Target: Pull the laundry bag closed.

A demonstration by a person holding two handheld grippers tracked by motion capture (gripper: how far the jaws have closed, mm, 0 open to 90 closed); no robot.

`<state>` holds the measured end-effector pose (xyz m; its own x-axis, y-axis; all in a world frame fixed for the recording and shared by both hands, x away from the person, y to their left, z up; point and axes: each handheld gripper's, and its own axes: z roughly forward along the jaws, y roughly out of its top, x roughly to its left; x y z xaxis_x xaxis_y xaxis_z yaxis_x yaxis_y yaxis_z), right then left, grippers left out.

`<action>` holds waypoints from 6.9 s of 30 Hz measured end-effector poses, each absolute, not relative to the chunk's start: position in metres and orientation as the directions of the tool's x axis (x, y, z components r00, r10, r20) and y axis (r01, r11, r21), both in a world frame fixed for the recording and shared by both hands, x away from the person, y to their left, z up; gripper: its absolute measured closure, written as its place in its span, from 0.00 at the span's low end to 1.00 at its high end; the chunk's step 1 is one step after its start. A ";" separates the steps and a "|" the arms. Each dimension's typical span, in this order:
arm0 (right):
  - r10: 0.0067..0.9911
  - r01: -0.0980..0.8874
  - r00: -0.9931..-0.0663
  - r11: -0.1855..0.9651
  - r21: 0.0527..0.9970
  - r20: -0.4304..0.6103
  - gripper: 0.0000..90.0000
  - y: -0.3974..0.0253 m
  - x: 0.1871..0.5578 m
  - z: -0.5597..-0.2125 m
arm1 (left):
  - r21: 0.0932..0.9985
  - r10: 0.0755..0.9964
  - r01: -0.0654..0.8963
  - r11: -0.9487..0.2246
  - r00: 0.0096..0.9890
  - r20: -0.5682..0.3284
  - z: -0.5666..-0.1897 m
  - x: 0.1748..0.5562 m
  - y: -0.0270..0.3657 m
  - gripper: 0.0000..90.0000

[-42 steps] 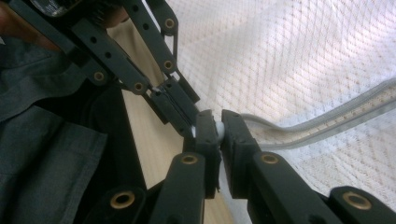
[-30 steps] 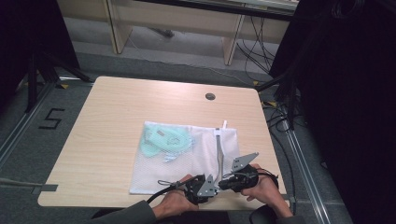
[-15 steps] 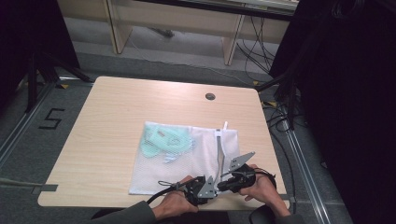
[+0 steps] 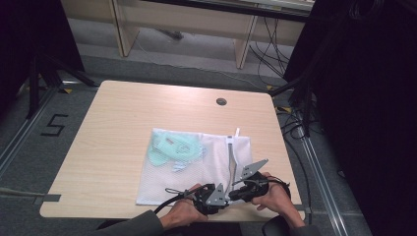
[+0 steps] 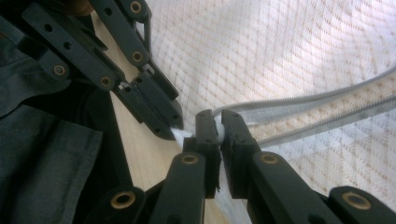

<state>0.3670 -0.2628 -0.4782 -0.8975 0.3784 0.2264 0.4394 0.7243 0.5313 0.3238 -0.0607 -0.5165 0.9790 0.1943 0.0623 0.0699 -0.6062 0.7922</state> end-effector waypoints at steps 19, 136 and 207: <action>0.411 0.465 -0.883 0.704 0.536 0.227 0.96 -0.262 0.367 -0.476 | 0.762 0.187 -0.004 -0.648 0.968 0.165 -0.519 0.327 -0.062 0.95; 0.437 0.416 -0.895 0.734 0.537 0.096 0.96 -0.252 0.417 -0.477 | 0.768 0.194 0.056 -0.638 0.977 0.090 -0.510 0.330 -0.057 0.99; 0.518 0.430 -0.856 0.721 0.543 -0.010 0.96 -0.248 0.457 -0.476 | 0.763 0.177 0.070 -0.642 0.982 0.059 -0.513 0.323 -0.058 0.99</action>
